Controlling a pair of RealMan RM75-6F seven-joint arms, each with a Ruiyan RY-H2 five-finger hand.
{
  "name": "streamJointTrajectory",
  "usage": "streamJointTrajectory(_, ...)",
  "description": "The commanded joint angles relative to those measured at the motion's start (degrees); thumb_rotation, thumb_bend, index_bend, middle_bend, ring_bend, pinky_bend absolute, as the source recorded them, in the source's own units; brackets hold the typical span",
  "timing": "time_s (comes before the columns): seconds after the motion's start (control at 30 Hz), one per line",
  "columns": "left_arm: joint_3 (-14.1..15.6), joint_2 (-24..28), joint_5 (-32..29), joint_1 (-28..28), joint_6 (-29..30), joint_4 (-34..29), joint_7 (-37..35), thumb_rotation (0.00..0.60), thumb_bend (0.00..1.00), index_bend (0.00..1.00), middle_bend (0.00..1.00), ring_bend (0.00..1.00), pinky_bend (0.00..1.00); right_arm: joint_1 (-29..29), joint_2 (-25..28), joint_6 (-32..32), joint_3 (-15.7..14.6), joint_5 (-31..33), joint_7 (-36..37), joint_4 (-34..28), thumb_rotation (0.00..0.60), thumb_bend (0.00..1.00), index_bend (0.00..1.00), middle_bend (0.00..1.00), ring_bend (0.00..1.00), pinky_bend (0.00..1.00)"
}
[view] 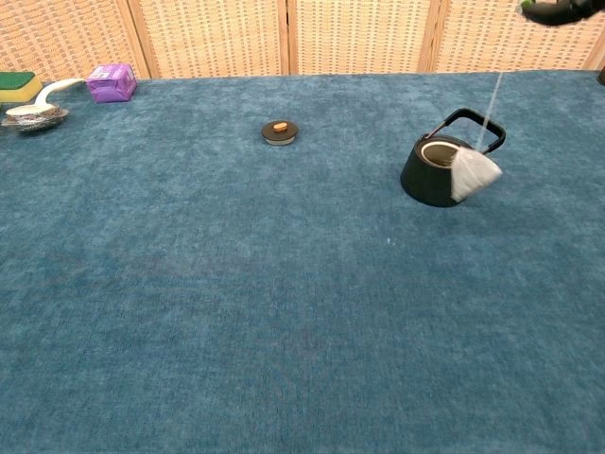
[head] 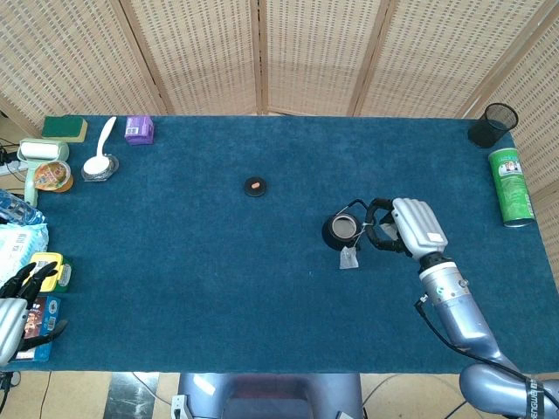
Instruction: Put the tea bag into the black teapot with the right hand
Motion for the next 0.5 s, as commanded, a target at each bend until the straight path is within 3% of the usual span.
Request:
streamJointTrajectory(0.03, 0.1, 0.0, 0.0, 0.2, 0.2, 0.1, -0.1, 0.600, 0.27, 0.05, 0.19, 0.03, 0.12, 1.5, 1.4, -1.0, 1.3, 2.1, 0.7, -0.1, 0.600, 0.54, 0.63, 1.00, 1.00, 1.00)
streamJointTrajectory(0.5, 0.2, 0.4, 0.0, 0.8, 0.9, 0.5, -0.5, 0.600, 0.27, 0.05, 0.19, 0.03, 0.12, 5.8, 1.1, -2.9, 1.7, 7.0, 0.4, 2.5, 0.600, 0.54, 0.63, 1.00, 1.00, 1.00)
